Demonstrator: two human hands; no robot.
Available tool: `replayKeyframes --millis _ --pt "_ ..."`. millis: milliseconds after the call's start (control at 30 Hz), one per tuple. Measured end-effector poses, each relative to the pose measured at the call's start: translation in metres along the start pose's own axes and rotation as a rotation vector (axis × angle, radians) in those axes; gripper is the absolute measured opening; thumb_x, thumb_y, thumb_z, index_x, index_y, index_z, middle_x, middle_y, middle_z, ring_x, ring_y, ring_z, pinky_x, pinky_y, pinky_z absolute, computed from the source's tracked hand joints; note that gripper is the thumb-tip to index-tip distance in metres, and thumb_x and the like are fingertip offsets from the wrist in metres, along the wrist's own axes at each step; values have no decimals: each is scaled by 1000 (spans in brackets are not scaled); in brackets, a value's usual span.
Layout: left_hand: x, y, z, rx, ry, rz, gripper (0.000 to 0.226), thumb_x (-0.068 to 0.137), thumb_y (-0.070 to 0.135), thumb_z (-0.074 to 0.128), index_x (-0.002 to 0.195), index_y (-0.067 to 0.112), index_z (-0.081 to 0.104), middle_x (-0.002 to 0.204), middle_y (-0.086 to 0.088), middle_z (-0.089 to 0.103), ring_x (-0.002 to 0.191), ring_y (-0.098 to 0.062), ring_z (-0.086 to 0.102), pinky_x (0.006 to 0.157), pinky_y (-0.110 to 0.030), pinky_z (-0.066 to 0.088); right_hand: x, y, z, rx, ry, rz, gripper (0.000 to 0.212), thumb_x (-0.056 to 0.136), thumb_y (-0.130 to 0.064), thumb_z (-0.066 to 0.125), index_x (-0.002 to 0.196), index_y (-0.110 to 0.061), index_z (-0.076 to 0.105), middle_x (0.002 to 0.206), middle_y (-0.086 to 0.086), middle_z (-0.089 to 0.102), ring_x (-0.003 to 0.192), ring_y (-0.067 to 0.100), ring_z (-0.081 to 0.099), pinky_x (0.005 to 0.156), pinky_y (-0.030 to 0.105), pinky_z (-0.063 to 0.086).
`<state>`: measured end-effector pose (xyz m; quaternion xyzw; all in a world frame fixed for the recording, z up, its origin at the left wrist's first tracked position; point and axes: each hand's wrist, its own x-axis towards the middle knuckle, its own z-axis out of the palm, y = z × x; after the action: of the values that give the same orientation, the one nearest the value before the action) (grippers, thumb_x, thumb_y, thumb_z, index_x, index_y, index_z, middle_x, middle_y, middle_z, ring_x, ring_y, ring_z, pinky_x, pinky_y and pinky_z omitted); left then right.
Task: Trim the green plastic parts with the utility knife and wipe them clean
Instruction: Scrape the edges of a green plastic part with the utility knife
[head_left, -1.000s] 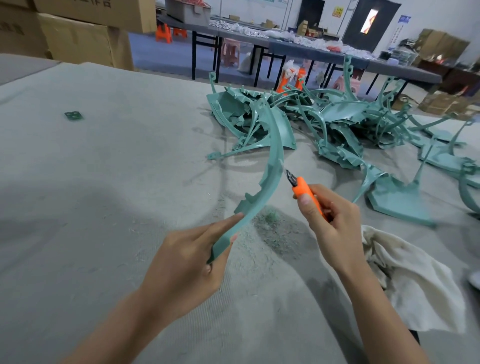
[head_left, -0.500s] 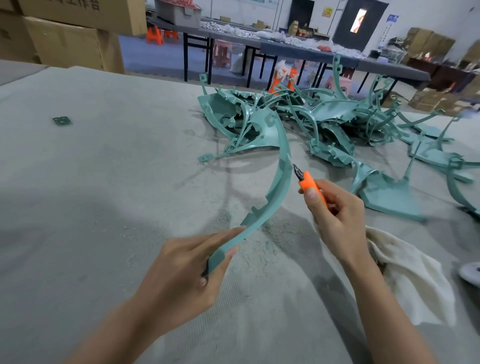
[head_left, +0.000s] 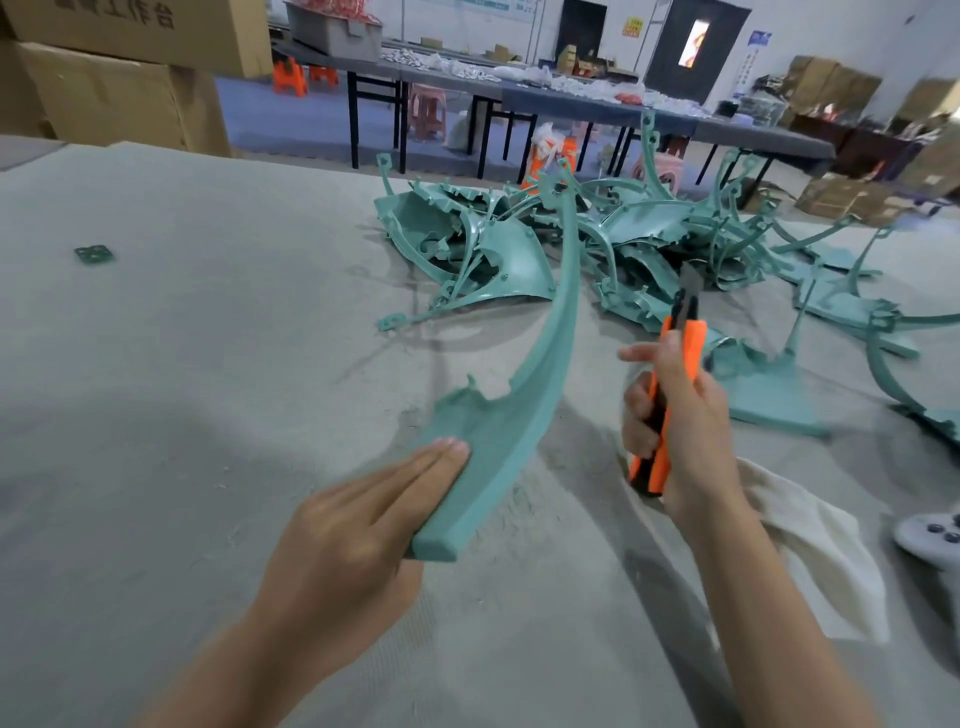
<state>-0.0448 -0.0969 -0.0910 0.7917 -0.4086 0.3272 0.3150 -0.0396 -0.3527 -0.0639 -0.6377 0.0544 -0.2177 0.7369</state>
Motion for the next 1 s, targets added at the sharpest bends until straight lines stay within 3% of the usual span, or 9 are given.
replayKeyframes --millis 67,167,300,433,633,833,1000 --pt "2 -1 -1 71 3 -7 54 71 -3 35 116 1 63 123 -6 58 113 -15 58 97 -20 40 -8 2 15 36 -129 43 40 66 -61 82 81 -25 73 57 -3 41 38 8 30 37 18 27" --pt "1 -3 -1 162 -38 14 55 73 -6 32 120 -2 60 126 -13 60 117 -27 58 103 -34 41 -18 5 32 21 -225 74 17 73 -40 80 72 -26 71 56 -2 48 37 8 32 37 17 29" --pt "1 -7 -2 187 -82 22 56 75 -8 29 124 -2 56 129 -14 59 119 -31 56 102 -42 40 -21 0 35 92 -183 72 13 80 -21 78 69 -23 70 56 -2 50 38 7 32 37 17 29" --pt "1 -9 -1 129 -117 67 54 78 -9 30 125 0 54 129 -13 58 121 -27 55 107 -37 39 -19 -4 28 125 -130 22 10 82 -17 67 73 -18 66 59 0 51 38 8 32 39 18 29" --pt "1 -11 -2 -6 -120 126 46 81 -11 40 123 0 55 130 -12 58 123 -21 56 105 -34 43 -17 -9 20 167 -102 -21 19 88 -17 66 70 -23 66 61 -2 52 38 7 33 40 19 27" --pt "1 -10 0 107 -136 99 52 78 -11 35 125 2 55 128 -11 59 120 -25 57 105 -37 40 -17 -9 22 101 41 -28 11 82 -30 68 73 -25 66 59 -3 49 41 10 32 41 22 27" --pt "1 -11 0 143 -43 -27 52 79 -8 32 125 -1 55 129 -15 58 121 -28 56 107 -38 38 -33 1 45 7 -191 95 16 87 -27 71 71 -28 68 56 -2 51 40 8 34 38 18 29"
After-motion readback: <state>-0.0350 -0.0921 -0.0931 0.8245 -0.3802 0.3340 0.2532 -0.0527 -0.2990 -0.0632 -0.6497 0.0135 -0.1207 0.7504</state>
